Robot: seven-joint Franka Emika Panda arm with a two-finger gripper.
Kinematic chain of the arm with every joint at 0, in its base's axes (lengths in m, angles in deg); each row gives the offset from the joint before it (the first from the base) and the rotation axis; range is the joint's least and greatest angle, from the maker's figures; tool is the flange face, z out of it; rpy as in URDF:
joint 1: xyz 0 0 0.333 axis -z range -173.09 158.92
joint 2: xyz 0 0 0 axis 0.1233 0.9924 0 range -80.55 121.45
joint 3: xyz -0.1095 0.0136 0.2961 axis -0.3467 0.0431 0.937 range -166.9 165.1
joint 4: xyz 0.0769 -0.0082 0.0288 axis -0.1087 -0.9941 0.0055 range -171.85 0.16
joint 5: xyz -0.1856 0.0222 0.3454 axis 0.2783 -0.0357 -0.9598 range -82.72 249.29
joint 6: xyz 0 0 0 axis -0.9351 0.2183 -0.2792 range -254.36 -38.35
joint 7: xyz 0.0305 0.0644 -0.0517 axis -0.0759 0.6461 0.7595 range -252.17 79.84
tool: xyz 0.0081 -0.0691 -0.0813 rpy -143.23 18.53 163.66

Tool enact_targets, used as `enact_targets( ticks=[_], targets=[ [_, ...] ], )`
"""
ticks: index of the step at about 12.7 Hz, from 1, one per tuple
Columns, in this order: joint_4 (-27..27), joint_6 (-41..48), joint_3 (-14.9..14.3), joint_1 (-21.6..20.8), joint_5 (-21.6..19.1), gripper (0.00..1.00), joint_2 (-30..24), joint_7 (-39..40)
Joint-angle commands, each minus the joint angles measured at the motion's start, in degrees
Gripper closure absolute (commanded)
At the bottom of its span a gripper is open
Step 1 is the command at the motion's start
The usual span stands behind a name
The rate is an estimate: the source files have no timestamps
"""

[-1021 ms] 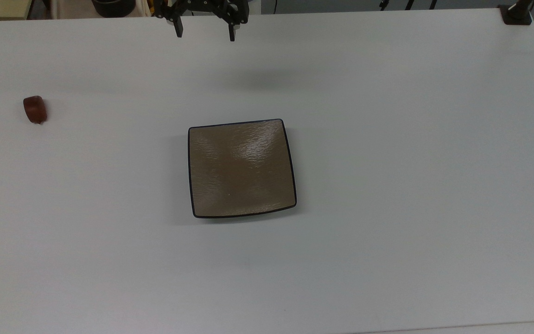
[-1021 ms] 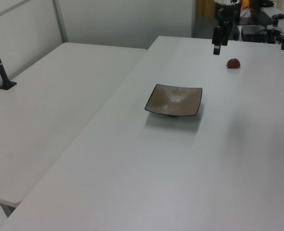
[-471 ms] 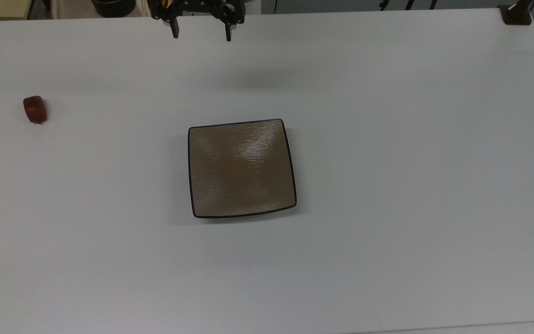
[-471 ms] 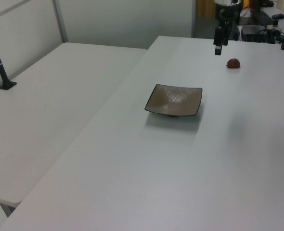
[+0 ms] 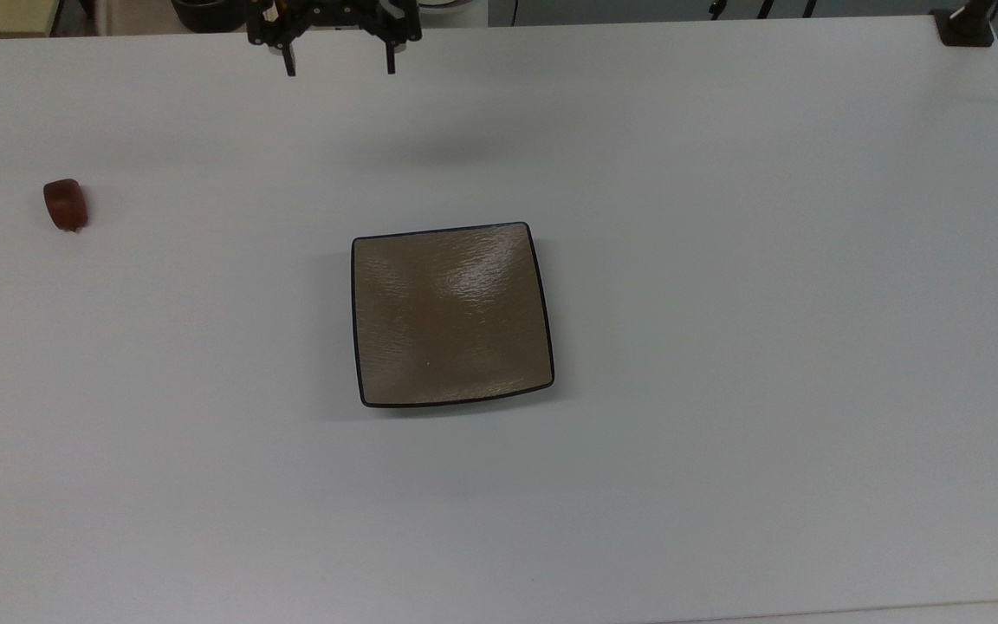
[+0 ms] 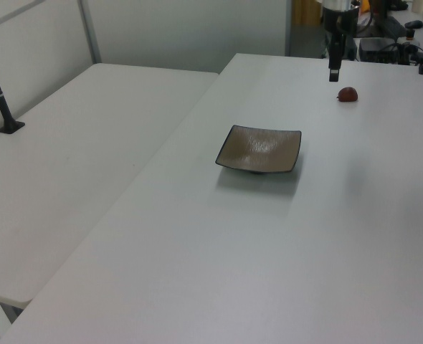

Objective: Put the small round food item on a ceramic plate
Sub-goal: 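Move the open gripper over toward the small reddish-brown food item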

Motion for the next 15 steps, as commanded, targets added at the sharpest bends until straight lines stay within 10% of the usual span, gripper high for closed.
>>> enact_targets(
  ticks=[1, 15],
  targets=[
    [-3.44, -1.96, -0.41, 1.06, 3.59, 0.0, -0.92, 7.63],
    [-4.76, -27.52, -16.58, 8.09, 9.66, 0.0, 8.2, 21.79]
  ],
)
